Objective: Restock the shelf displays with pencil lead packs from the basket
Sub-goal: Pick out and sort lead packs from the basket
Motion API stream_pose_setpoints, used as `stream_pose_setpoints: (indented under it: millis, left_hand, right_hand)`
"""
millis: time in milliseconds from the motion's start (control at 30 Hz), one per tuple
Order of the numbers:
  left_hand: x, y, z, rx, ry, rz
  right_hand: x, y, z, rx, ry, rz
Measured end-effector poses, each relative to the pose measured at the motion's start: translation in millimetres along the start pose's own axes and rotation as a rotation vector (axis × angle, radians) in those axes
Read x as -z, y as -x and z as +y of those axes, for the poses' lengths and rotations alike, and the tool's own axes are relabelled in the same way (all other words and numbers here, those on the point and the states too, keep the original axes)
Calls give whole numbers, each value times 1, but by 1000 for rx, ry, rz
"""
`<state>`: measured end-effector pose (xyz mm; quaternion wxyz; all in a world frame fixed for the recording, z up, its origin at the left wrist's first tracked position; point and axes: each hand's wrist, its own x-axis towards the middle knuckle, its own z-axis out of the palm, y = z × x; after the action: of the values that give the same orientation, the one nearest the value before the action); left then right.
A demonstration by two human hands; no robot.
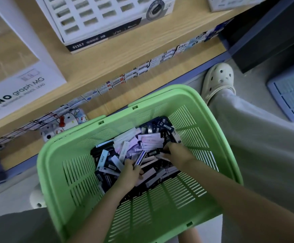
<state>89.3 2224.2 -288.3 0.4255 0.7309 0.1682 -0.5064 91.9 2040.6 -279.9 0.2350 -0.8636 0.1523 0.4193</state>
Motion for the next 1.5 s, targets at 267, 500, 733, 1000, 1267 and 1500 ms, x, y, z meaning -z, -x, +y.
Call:
stream_pose_setpoints:
  millis: [267,500,733,1000,1267,1500]
  left_hand:
    - [-12,16,26,-18,517,57]
    - [-16,21,27,-29,710,72]
    - [5,19,17,-78,497,35]
    - [14,15,10,-92,464,52]
    - [15,10,0,-62,594,22]
    - [14,10,-5,-17,629,59]
  right_hand:
    - [-2,37,-42,45,-740,172]
    - [-24,38,-58,-8,-899,235]
    - [-12,34,-45,280,-496,55]
    - [-5,-29,-12,236,-86,2]
    - [-33,-36,-6,156,45,-38]
    - [-26,-26,-9,89,-144,3]
